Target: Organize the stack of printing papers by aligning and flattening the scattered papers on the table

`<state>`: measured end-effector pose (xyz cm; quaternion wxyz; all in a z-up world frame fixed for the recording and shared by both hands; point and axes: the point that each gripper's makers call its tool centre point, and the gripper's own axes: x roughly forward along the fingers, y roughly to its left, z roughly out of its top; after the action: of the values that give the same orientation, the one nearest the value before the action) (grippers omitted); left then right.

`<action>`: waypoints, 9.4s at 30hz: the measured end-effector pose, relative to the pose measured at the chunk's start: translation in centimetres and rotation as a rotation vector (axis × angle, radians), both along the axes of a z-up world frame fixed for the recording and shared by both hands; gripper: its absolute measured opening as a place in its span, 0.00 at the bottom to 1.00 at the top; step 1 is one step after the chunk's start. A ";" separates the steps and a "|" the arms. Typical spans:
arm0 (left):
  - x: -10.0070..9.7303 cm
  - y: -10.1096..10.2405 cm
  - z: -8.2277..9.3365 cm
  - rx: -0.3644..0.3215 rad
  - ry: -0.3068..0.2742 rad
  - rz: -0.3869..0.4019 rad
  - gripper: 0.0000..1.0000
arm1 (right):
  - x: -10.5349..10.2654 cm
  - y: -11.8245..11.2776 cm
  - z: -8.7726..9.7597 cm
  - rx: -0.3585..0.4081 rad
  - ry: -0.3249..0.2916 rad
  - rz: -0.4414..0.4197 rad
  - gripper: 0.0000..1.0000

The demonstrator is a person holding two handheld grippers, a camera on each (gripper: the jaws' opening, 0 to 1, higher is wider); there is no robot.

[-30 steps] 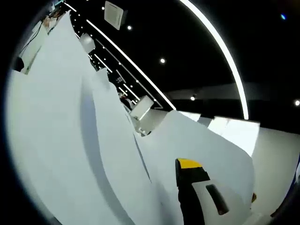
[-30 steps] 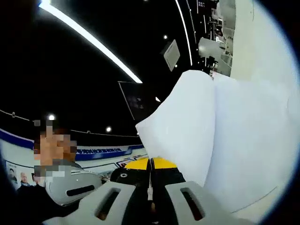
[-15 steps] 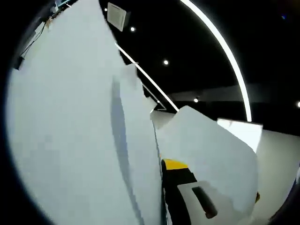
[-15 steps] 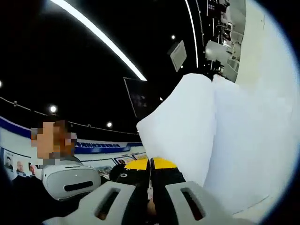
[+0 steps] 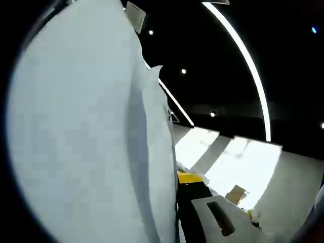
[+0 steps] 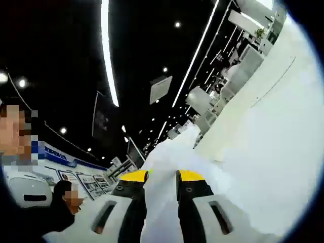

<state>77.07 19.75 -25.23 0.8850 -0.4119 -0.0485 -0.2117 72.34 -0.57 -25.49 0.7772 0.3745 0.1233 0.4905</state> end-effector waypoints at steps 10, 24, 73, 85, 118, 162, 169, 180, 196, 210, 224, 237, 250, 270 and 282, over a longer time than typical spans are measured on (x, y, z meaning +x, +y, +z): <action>-0.2 0.2 0.1 -0.044 0.007 -0.011 0.06 | 0.8 -0.3 -1.6 -0.084 0.027 -0.053 0.10; -0.4 -0.2 0.5 -0.036 -0.016 -0.021 0.11 | 0.7 0.5 -2.4 -0.159 -0.023 -0.020 0.00; -0.2 -0.2 0.0 0.004 -0.005 -0.002 0.06 | 2.3 0.6 -1.6 -0.150 -0.080 -0.126 0.41; -0.1 -0.1 0.0 0.002 -0.003 0.000 0.06 | 2.1 0.9 -1.6 -0.180 -0.087 -0.150 0.76; 0.0 0.1 -0.1 -0.012 0.004 0.000 0.06 | 2.8 -2.9 -2.6 -0.308 -0.104 -0.308 0.90; 0.0 -0.1 -0.3 0.023 0.002 0.005 0.06 | 3.9 -15.3 -4.5 -0.496 -0.118 -0.576 0.90; -0.1 -0.2 -0.4 0.027 0.002 0.005 0.06 | 3.4 -16.1 -5.3 -0.587 -0.123 -0.599 0.90; -0.2 -0.3 -0.5 0.025 0.003 0.003 0.06 | 2.9 -15.7 -5.9 -0.689 -0.158 -0.630 0.89; -0.3 -0.3 -0.5 0.015 0.004 0.001 0.06 | 2.6 -16.2 -6.5 -0.804 -0.176 -0.703 0.86; -0.3 -0.4 -0.5 0.015 0.004 0.001 0.06 | 1.6 -16.7 -7.2 -0.935 -0.190 -0.743 0.82; -0.2 -0.3 -0.5 0.013 0.005 0.000 0.06 | 1.2 -16.5 -7.1 -0.959 -0.193 -0.760 0.84; -0.1 -0.2 -0.3 0.003 0.004 -0.003 0.06 | 1.1 -16.5 -6.8 -0.961 -0.193 -0.790 0.87; 0.0 -0.1 -0.2 0.007 0.003 0.000 0.06 | 1.6 -17.3 -7.1 -0.985 -0.182 -0.804 0.87; 0.1 -0.1 -0.3 0.015 0.002 0.000 0.06 | 2.0 -17.2 -7.3 -0.995 -0.189 -0.786 0.89; 0.1 -0.2 -0.2 0.013 0.003 -0.002 0.06 | 2.0 -17.4 -7.3 -1.006 -0.190 -0.794 0.90</action>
<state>77.13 19.57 -25.48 0.8875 -0.4064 -0.0454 -0.2121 74.37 -17.95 -32.76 0.9875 -0.0634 0.1207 0.0789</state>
